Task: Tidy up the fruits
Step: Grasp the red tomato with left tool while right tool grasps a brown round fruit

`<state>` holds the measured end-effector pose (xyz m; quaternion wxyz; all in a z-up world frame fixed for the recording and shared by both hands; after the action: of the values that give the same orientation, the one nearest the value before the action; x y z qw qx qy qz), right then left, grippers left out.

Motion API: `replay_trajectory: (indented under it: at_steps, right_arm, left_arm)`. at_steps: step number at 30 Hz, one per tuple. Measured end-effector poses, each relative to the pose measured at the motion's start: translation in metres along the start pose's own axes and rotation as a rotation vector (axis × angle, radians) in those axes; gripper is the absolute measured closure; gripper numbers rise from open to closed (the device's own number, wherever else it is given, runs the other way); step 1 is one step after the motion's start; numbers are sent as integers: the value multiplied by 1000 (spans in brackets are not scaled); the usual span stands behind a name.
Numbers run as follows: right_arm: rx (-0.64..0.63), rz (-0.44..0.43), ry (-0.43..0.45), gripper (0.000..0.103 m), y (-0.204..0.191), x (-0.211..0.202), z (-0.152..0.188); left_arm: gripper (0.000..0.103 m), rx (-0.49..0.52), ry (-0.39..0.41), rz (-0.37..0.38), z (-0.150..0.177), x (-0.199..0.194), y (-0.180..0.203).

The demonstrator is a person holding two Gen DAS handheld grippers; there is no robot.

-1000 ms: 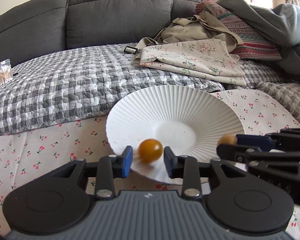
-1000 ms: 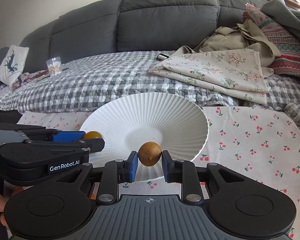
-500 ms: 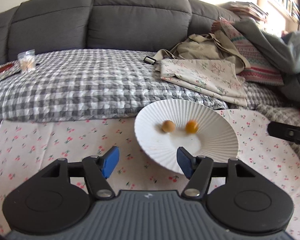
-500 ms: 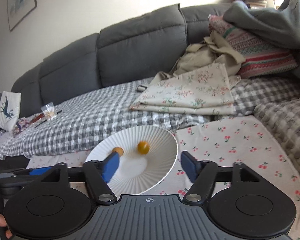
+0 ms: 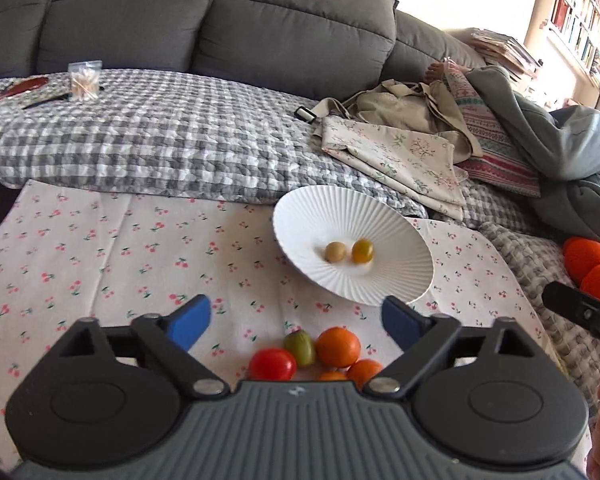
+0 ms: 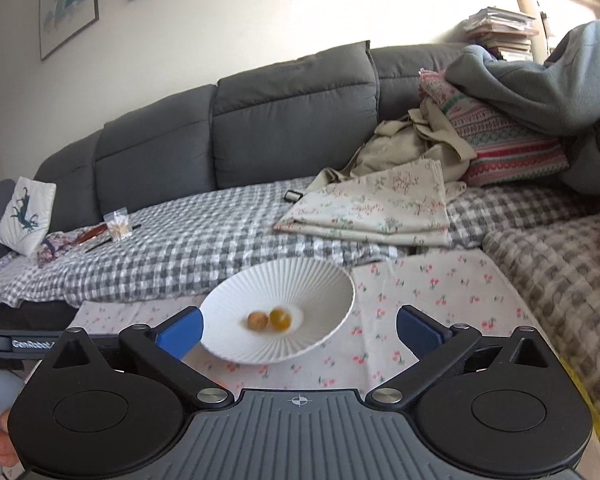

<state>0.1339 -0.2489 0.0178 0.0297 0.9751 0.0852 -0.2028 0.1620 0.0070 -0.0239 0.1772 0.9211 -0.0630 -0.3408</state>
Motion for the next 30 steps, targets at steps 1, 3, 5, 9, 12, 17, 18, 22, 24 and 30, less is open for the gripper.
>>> replay_trajectory:
  at_steps: [1,3,5,9,12,17,18,22,24,30]
  right_arm:
    - [-1,4,-4,0,-1,-3,2]
    - [-4,7,-4,0,-4,-9,7]
    - [-1,-4,-2,0,-7,-15,11]
    - [14,-81,-38,0,-17,-14,25]
    - [29,-51,-121,0,-15,0,38]
    - [46,-67,-91,0,-16,-5,35]
    - [48,-73,-86,0,-16,-6,34]
    - [63,-93,-93,0,-17,-5,35]
    - [54,-105,-117,0,-20,-2,38]
    - [17,-156,-168,0,-33,8,48]
  left_arm:
    - [6,0,4,-6,2,-4,-1]
    - [3,-4,6,-14,5,-8,-3]
    - [3,-14,4,-24,8,-11,-6]
    - [1,-24,15,-40,15,-14,-14]
    - [1,6,29,-82,18,-14,-21]
    - [1,28,19,-117,21,-10,-28]
    - [1,26,20,-111,21,-10,-29]
    - [1,58,15,-112,23,-8,-28]
    - [1,82,-3,-108,26,-5,-26]
    - [2,158,-56,-105,37,7,-23]
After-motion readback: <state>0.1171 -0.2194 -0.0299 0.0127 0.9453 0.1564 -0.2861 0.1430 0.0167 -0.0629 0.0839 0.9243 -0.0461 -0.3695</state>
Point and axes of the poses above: each gripper's, at about its wrist camera, not at the fingertips, and x roughly the way its jaws point, y to its right, z to its underside, the point moved 8 cm from there along x, roughly the way its jaws point, and after that the axes turned 10 degrees about -x, right-handed, at the moved point
